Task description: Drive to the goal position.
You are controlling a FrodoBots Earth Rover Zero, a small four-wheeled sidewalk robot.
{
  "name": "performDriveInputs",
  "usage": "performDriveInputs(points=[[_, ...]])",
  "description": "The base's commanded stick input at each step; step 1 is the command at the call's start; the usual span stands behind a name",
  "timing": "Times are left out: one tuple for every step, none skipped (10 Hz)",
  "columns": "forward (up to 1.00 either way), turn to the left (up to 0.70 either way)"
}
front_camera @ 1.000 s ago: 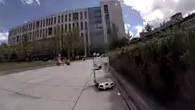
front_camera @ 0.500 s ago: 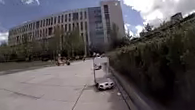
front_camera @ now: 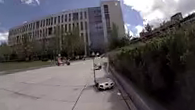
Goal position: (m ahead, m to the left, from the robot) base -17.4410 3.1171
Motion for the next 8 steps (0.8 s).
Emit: performDriveInputs(points=[[0.06, 0.00], [0.06, 0.00], [0.06, 0.00], [0.06, 0.00], [0.06, 0.00], [0.06, 0.00], [0.06, 0.00], [0.06, 0.00]])
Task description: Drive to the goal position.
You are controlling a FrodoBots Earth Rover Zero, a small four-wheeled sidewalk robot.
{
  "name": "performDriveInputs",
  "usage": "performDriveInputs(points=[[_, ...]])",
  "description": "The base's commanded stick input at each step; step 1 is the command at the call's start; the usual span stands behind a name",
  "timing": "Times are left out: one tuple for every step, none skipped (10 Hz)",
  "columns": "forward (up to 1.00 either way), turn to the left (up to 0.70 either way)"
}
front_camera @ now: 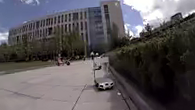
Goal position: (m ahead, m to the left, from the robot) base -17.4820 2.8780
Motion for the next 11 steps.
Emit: performDriveInputs(points=[[0.06, 0.00], [0.06, 0.00], [0.06, 0.00], [0.06, 0.00], [0.06, 0.00], [0.06, 0.00], [0.06, 0.00], [0.06, 0.00], [0.06, 0.00], [0.06, 0.00], [0.06, 0.00]])
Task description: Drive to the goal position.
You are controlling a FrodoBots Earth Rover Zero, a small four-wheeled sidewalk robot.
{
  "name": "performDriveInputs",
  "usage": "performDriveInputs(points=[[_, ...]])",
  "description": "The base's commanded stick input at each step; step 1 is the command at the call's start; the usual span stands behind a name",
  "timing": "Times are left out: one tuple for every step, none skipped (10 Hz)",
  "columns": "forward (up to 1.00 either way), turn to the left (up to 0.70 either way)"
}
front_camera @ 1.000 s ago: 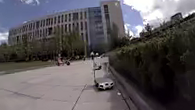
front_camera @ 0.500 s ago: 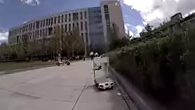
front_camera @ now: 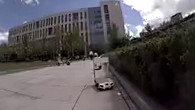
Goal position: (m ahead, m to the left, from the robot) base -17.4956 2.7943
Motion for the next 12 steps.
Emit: performDriveInputs(points=[[0.06, 0.00], [0.06, 0.00], [0.06, 0.00], [0.06, 0.00], [0.06, 0.00], [0.06, 0.00], [0.06, 0.00], [0.06, 0.00], [0.06, 0.00], [0.06, 0.00], [0.06, 0.00], [0.06, 0.00]])
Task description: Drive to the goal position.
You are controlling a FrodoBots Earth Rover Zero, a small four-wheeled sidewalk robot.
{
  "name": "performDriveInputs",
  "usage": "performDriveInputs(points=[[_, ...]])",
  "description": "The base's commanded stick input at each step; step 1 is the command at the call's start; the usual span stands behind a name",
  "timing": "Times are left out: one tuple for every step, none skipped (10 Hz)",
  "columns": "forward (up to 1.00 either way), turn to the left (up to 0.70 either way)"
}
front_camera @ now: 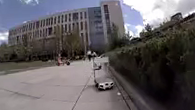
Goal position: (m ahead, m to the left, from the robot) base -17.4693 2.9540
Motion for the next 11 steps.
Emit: performDriveInputs(points=[[0.06, 0.00], [0.06, 0.00], [0.06, 0.00], [0.06, 0.00], [0.06, 0.00], [0.06, 0.00], [0.06, 0.00], [0.06, 0.00], [0.06, 0.00], [0.06, 0.00], [0.06, 0.00]])
